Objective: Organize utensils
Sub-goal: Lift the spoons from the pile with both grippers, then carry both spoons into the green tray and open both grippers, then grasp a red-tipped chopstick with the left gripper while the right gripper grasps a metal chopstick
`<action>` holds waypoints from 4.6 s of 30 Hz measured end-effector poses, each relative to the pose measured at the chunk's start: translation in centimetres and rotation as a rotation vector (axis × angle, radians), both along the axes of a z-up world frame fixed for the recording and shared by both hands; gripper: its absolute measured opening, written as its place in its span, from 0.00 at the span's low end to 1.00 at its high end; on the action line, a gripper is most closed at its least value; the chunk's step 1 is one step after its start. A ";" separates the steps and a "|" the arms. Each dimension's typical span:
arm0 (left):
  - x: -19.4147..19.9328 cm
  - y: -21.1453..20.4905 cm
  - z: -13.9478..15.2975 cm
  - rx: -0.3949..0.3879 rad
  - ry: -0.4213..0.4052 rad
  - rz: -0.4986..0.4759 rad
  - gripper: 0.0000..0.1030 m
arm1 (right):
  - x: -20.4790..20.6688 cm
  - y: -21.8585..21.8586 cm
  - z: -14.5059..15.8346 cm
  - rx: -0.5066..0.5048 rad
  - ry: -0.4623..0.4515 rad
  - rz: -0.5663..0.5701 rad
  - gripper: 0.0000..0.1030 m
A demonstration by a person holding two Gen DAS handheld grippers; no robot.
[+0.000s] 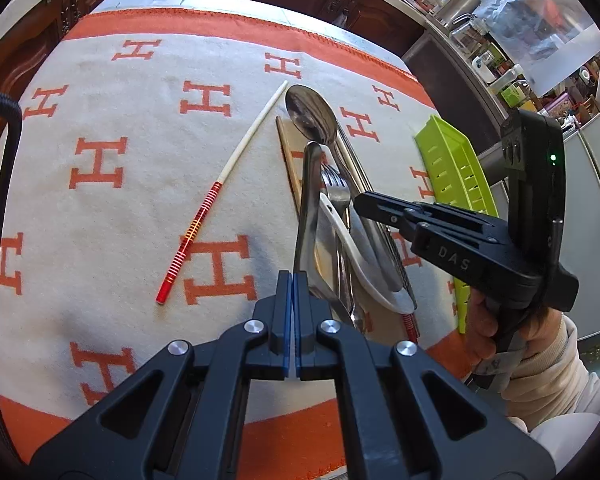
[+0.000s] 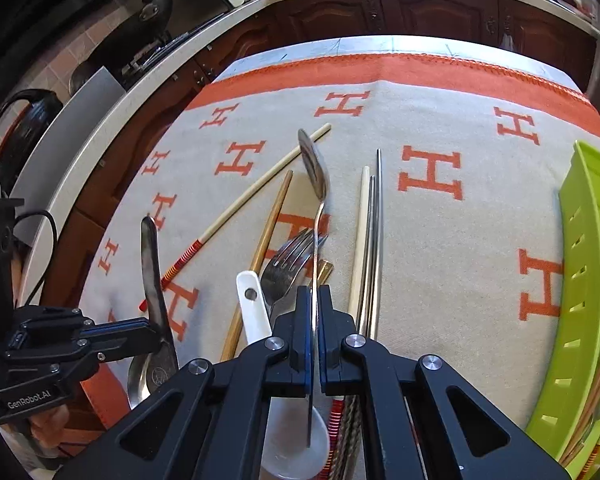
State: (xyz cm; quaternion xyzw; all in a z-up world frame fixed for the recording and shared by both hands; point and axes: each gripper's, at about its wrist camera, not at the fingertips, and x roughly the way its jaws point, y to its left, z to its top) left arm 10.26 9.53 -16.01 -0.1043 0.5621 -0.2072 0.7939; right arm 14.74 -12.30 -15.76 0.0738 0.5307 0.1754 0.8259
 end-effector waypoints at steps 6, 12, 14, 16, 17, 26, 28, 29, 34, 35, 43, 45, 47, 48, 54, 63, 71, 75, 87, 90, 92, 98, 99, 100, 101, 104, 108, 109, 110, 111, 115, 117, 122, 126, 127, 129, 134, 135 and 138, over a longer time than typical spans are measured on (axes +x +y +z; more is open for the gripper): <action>-0.2 0.3 -0.1 -0.007 0.010 0.011 0.00 | 0.3 -0.6 -0.4 0.018 0.041 -0.013 0.03; -0.4 0.1 0.1 -0.009 0.007 0.005 0.00 | 0.4 -0.1 -0.8 0.009 0.059 -0.002 0.04; -0.4 -0.1 0.2 -0.011 0.006 0.003 0.00 | 0.3 0.1 -0.8 0.005 0.057 0.000 0.04; -0.3 -0.2 0.2 -0.013 0.008 0.001 0.00 | 0.3 0.4 -0.7 -0.004 0.052 0.006 0.03; -0.4 -0.3 0.2 -0.014 0.008 0.002 0.00 | 0.2 0.4 -0.6 -0.008 0.049 0.007 0.03; -0.5 -1.4 2.5 -0.027 -0.018 0.005 0.00 | -1.8 -2.6 1.8 0.099 0.012 -0.103 0.02; -0.5 -2.1 3.3 -0.035 -0.030 -0.006 0.00 | -2.9 -3.9 3.0 0.125 -0.015 -0.127 0.02; -0.5 -2.6 3.8 -0.041 -0.036 -0.015 0.00 | -3.5 -4.7 3.7 0.141 -0.029 -0.145 0.02; -0.6 -6.4 5.9 -0.067 -0.062 -0.088 0.00 | -7.1 -9.7 6.7 0.196 -0.087 -0.254 0.02; -0.6 -7.7 6.3 -0.072 -0.066 -0.111 0.00 | -7.8 -10.7 7.2 0.203 -0.098 -0.277 0.02; -1.2 -17.6 7.7 -0.073 -0.066 -0.264 0.00 | -13.1 -18.7 9.2 0.138 -0.146 -0.450 0.02; -1.3 -20.2 7.2 -0.055 -0.059 -0.296 0.00 | -13.6 -20.0 8.4 0.137 -0.123 -0.477 0.02; -1.4 -22.3 6.5 -0.034 -0.050 -0.315 0.00 | -14.0 -21.1 7.5 0.141 -0.102 -0.494 0.02; -1.3 -23.2 6.1 -0.023 -0.045 -0.322 0.00 | -14.2 -21.6 7.0 0.143 -0.088 -0.504 0.02; -0.5 -26.6 3.1 0.070 -0.023 -0.336 0.00 | -14.1 -23.3 4.0 0.152 -0.044 -0.521 0.02; -0.8 -27.1 3.2 0.104 -0.035 -0.337 0.01 | -10.7 -22.1 0.4 0.188 0.022 -0.480 0.02; -1.0 -26.1 3.9 0.120 -0.033 -0.324 0.01 | -9.4 -21.2 -0.4 0.178 0.049 -0.467 0.02; -1.4 -25.3 4.1 0.119 -0.026 -0.325 0.07 | -9.2 -21.0 -0.5 0.179 0.079 -0.473 0.03; -3.1 -18.8 6.3 0.078 -0.061 -0.206 0.38 | -10.0 -20.5 -0.1 0.207 0.109 -0.460 0.12; -3.6 -17.4 6.6 0.097 -0.079 -0.184 0.38 | -10.1 -20.0 -0.1 0.189 0.112 -0.453 0.12; -3.8 -16.6 6.6 0.107 -0.079 -0.172 0.38 | -10.1 -19.6 0.2 0.174 0.113 -0.450 0.12; -4.0 -14.8 6.4 0.121 -0.071 -0.141 0.38 | -11.1 -18.8 1.9 0.143 0.087 -0.418 0.14; -4.0 -14.5 6.4 0.121 -0.070 -0.136 0.38 | -11.2 -18.5 2.3 0.134 0.079 -0.413 0.15; -4.0 -14.0 6.4 0.118 -0.069 -0.128 0.38 | -11.3 -18.1 2.8 0.125 0.068 -0.404 0.17; -4.0 -13.7 6.5 0.115 -0.069 -0.123 0.38 | -11.5 -17.9 3.2 0.120 0.058 -0.396 0.17; -3.8 -12.3 6.6 0.109 -0.075 -0.099 0.38 | -11.7 -16.6 4.4 0.113 0.039 -0.366 0.19; -3.6 -10.2 6.9 0.128 -0.101 -0.059 0.38 | -11.6 -14.6 5.6 0.103 0.022 -0.319 0.19; -3.5 -9.8 6.9 0.136 -0.109 -0.051 0.38 | -11.5 -14.1 5.9 0.100 0.019 -0.308 0.19; -3.3 -9.1 7.0 0.146 -0.120 -0.039 0.38 | -11.3 -13.4 6.1 0.096 0.019 -0.294 0.19; -3.2 -8.4 6.9 0.146 -0.124 -0.025 0.38 | -11.1 -12.8 6.2 0.093 0.018 -0.282 0.19; -2.3 -5.7 6.4 0.148 -0.124 0.023 0.38 | -10.0 -10.0 6.5 0.072 0.021 -0.221 0.19; -1.6 -4.2 6.0 0.154 -0.131 0.046 0.38 | -9.3 -8.8 6.3 0.061 0.023 -0.197 0.19; 0.3 -1.7 4.2 0.191 -0.129 0.072 0.38 | -7.0 -6.0 4.7 0.029 0.046 -0.147 0.19; 2.0 -0.2 2.1 0.221 -0.103 0.078 0.38 | -5.4 -4.9 2.6 -0.006 0.074 -0.135 0.19; 2.3 0.0 1.6 0.224 -0.096 0.080 0.38 | -5.1 -4.8 2.2 -0.011 0.079 -0.135 0.19; 3.1 0.5 0.6 0.226 -0.081 0.082 0.38 | -4.6 -4.5 1.3 -0.032 0.083 -0.132 0.19; 4.3 1.0 -0.7 0.220 -0.072 0.078 0.38 | -3.8 -4.1 0.0 -0.066 0.087 -0.126 0.14; 4.6 1.0 -0.9 0.218 -0.068 0.073 0.38 | -3.7 -4.0 0.0 -0.074 0.084 -0.122 0.14; 4.9 0.7 -1.3 0.213 -0.068 0.054 0.38 | -3.2 -3.7 0.0 -0.095 0.072 -0.116 0.14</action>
